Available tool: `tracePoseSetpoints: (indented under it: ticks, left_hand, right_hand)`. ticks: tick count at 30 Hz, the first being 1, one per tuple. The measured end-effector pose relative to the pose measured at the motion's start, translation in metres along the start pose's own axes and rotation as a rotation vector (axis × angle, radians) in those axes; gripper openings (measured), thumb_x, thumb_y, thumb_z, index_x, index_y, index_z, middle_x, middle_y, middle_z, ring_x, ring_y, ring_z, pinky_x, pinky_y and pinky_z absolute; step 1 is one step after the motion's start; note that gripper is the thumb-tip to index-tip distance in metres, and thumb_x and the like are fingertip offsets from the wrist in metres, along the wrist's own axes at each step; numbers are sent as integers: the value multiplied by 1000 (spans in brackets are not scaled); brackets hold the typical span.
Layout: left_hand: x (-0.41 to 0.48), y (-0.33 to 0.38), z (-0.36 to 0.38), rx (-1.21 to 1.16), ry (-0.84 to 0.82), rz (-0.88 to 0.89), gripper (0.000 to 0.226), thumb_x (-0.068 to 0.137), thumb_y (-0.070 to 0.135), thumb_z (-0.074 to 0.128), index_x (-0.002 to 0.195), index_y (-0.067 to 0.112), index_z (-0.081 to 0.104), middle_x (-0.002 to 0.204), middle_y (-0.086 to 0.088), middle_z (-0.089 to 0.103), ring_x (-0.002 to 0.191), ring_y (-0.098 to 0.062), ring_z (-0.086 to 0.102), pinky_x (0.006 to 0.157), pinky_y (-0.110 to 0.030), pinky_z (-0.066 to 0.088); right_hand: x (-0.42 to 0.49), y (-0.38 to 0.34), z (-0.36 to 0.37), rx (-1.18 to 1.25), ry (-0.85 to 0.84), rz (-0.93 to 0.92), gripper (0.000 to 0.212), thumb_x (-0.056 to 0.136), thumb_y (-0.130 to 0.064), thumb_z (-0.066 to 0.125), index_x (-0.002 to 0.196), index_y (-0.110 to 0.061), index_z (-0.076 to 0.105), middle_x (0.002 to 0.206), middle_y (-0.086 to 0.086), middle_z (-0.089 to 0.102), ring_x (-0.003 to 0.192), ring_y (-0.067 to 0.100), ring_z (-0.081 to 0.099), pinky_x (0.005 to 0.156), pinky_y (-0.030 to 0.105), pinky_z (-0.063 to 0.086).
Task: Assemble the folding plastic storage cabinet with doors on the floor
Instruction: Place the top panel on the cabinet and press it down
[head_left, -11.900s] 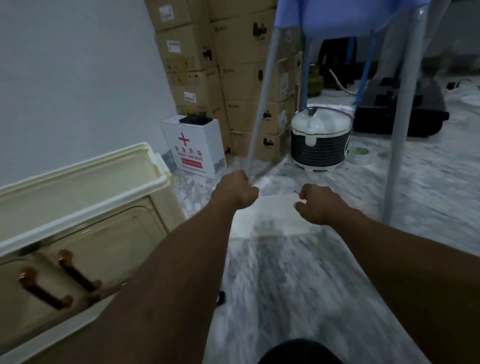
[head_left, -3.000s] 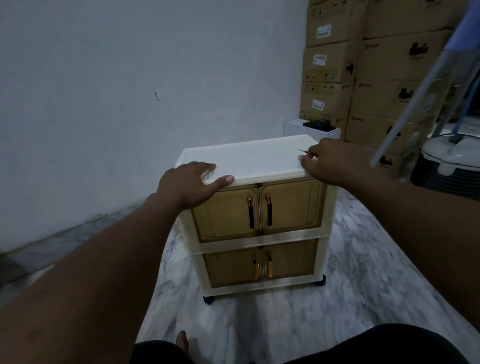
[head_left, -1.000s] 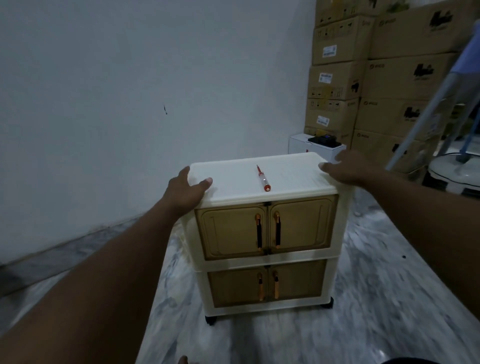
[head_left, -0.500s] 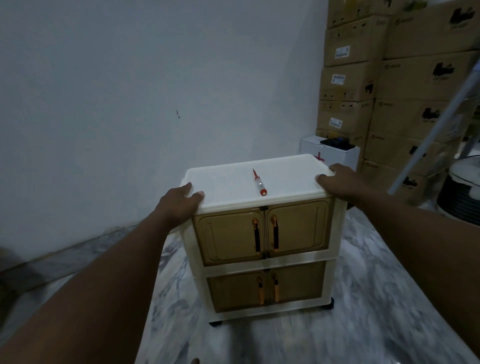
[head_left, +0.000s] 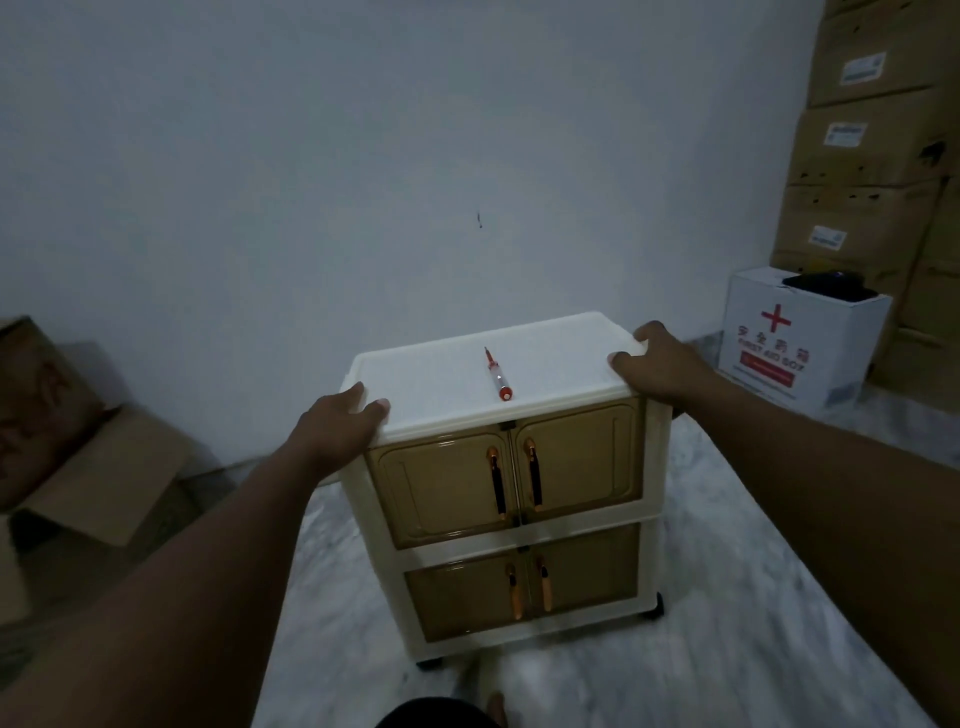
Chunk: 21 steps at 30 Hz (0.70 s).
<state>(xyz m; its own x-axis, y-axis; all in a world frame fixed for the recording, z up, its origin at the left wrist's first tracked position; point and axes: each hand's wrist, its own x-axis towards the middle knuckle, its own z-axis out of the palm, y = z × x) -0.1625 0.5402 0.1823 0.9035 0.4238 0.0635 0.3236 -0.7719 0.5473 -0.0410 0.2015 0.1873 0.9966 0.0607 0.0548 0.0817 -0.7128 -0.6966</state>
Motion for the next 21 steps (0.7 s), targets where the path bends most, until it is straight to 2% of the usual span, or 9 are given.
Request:
tracePoseSetpoints:
  ticks: [6,11,15,19,21]
  left_hand:
    - [-9,-45,-28,5,71,-81,64,99,52,44,154,19,35,160,-13,31,146,-33,30,118,-42,24]
    - [-4,-60,-35,22,110,-95,61,100,50,43,153,20,36,160,-13,32,146,-33,31,117,-40,25]
    - [9,-64,-35,22,132,-85,60,100,48,44,152,19,38,159,-12,34,145,-32,32,116,-40,25]
    - [38,-74,-39,31,139,-91,59,100,49,43,152,21,38,159,-12,35,146,-32,32,117,-40,24]
    - [57,-80,-41,29,134,-93,60,100,51,42,152,22,38,159,-11,34,146,-32,32,117,-41,23]
  right_hand:
    - [3,-37,41,18,-40,-96,41,91,-43,52,126,-25,40,126,13,51,99,31,51,90,50,52]
    - [11,-53,57,21,-50,-117,41,92,-41,52,129,-25,43,131,15,47,100,29,46,93,51,50]
    - [21,-62,64,11,-31,-132,42,93,-38,51,131,-23,44,133,16,47,112,33,47,95,50,49]
    - [43,-75,78,-2,-14,-140,43,93,-39,51,132,-24,44,133,14,48,112,32,47,96,49,48]
    - [59,-81,88,-2,-3,-149,43,92,-41,51,132,-25,45,133,14,49,104,28,45,95,46,48]
